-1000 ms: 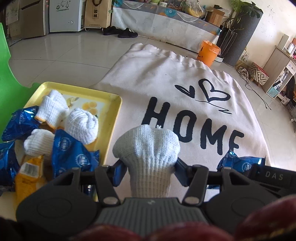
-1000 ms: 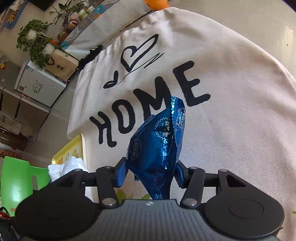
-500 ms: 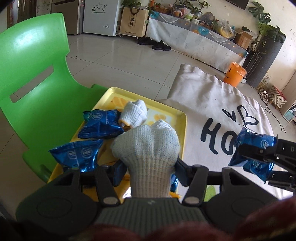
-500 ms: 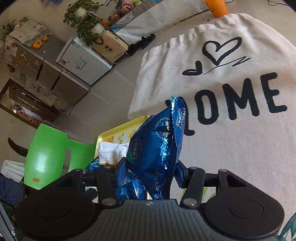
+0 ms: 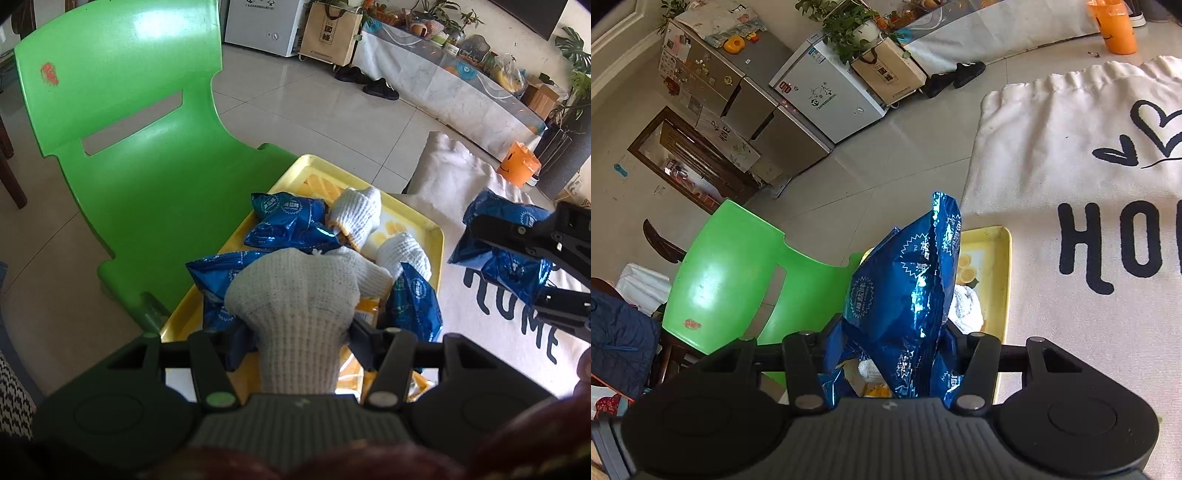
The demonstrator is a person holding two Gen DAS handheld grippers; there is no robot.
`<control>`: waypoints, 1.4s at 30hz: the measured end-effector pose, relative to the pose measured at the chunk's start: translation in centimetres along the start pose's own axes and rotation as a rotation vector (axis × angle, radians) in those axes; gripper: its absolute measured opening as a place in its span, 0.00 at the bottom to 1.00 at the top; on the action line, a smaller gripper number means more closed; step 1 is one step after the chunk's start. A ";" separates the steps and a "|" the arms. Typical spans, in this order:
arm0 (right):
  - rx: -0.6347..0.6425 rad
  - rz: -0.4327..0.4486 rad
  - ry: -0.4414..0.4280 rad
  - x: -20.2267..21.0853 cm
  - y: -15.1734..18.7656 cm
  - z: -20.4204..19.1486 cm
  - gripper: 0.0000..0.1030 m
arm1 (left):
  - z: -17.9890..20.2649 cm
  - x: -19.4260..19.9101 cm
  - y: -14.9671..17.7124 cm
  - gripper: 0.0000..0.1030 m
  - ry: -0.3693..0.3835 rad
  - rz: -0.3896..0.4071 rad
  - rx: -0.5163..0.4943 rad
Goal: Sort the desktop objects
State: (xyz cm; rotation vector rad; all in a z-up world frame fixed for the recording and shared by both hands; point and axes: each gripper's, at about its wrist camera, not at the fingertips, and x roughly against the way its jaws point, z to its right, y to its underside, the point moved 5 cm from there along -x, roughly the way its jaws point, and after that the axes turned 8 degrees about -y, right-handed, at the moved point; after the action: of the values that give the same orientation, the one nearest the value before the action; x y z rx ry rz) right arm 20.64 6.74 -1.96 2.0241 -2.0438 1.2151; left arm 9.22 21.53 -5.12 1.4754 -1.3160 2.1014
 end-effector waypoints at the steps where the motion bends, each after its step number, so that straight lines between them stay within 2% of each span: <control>1: -0.002 0.000 -0.004 -0.4 0.0 0.0 0.51 | -0.2 -0.1 0.1 0.52 0.002 -0.008 0.003; 6: -0.006 0.027 -0.027 -2.2 -0.2 -0.1 0.51 | -0.6 -0.7 0.8 0.53 -0.026 -0.045 0.000; 8: 0.005 0.045 -0.032 -2.8 -0.4 -0.4 0.53 | -1.1 -0.7 0.9 0.61 -0.063 -0.049 0.015; 9: 0.009 0.050 -0.026 -3.0 -0.4 -0.5 0.57 | -1.2 -0.8 0.9 0.64 -0.069 -0.049 0.021; 10: 0.012 0.057 -0.018 -3.2 -0.3 -0.6 0.66 | -1.2 -0.7 0.9 0.71 -0.068 -0.047 0.025; 12: 0.017 0.074 -0.019 -3.1 -0.1 -0.7 0.72 | -1.2 -0.5 0.7 0.76 -0.070 -0.028 0.028; 15: 0.018 0.064 -0.008 -2.9 0.1 -0.6 0.77 | -1.0 0.0 0.5 0.79 -0.076 -0.005 0.023; 18: 0.021 0.059 0.001 -2.3 0.2 -0.7 0.77 | -0.8 0.4 0.3 0.79 -0.065 0.007 0.026; 21: 0.029 0.055 0.009 -1.1 0.7 -0.9 0.77 | -0.5 0.7 0.1 0.80 -0.055 0.023 0.023; 23: 0.040 0.060 0.029 0.2 1.2 -1.0 0.78 | -0.4 1.0 0.0 0.94 -0.058 0.043 0.020; 28: 0.035 0.073 0.087 3.4 3.5 -0.7 0.78 | 0.6 2.3 -0.3 0.95 -0.024 0.116 -0.039; 31: 0.062 0.068 0.148 5.5 5.4 -0.8 0.78 | 1.2 2.9 0.0 0.99 -0.020 0.153 -0.092; 35: 0.024 0.084 0.192 8.6 7.7 -0.2 0.78 | 1.6 3.1 0.6 0.99 0.006 0.148 -0.111; 37: 0.018 0.083 0.240 10.1 8.7 0.0 0.78 | 1.8 3.6 1.1 0.99 0.014 0.155 -0.112; 42: 0.034 0.095 0.315 13.2 10.7 0.3 0.78 | 2.5 5.6 4.0 0.99 0.036 0.139 -0.093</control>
State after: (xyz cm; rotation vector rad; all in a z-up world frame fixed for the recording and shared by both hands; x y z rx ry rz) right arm 9.56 -6.06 -0.63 1.6351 -1.9954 1.4845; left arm 5.66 15.82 -2.25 1.3373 -1.5212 2.1078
